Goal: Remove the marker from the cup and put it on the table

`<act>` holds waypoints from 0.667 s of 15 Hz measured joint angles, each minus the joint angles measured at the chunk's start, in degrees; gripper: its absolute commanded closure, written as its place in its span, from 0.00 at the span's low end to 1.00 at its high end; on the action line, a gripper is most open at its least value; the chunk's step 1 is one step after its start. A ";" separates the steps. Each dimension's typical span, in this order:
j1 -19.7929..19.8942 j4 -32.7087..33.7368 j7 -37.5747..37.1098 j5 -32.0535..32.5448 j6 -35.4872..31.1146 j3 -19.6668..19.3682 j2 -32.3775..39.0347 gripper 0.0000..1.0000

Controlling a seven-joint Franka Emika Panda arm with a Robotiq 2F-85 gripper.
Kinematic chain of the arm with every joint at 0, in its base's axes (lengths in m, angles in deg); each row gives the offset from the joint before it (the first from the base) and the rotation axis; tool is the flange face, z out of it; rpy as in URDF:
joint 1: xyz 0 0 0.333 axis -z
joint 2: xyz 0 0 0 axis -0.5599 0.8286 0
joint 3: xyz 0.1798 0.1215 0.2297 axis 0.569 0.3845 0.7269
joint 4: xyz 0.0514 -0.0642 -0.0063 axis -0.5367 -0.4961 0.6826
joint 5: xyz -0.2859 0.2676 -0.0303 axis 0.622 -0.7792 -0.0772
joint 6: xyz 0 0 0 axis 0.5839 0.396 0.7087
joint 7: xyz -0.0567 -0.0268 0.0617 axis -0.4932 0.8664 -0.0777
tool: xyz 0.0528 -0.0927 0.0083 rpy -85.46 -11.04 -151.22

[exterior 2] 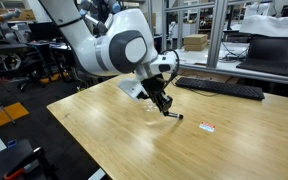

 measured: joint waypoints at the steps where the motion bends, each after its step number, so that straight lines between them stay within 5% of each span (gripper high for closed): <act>1: -0.09 -0.24 1.02 -2.04 -1.82 -0.05 1.22 0.95; 4: 1.78 -0.24 6.52 -10.01 -4.05 4.09 4.19 0.95; 5: 3.06 -0.04 8.16 -12.21 -4.08 6.36 4.83 0.54; 7: 5.80 0.40 10.98 -15.53 -3.97 10.30 5.50 0.48; 10: 8.43 1.05 13.39 -18.30 -3.50 12.87 5.55 0.25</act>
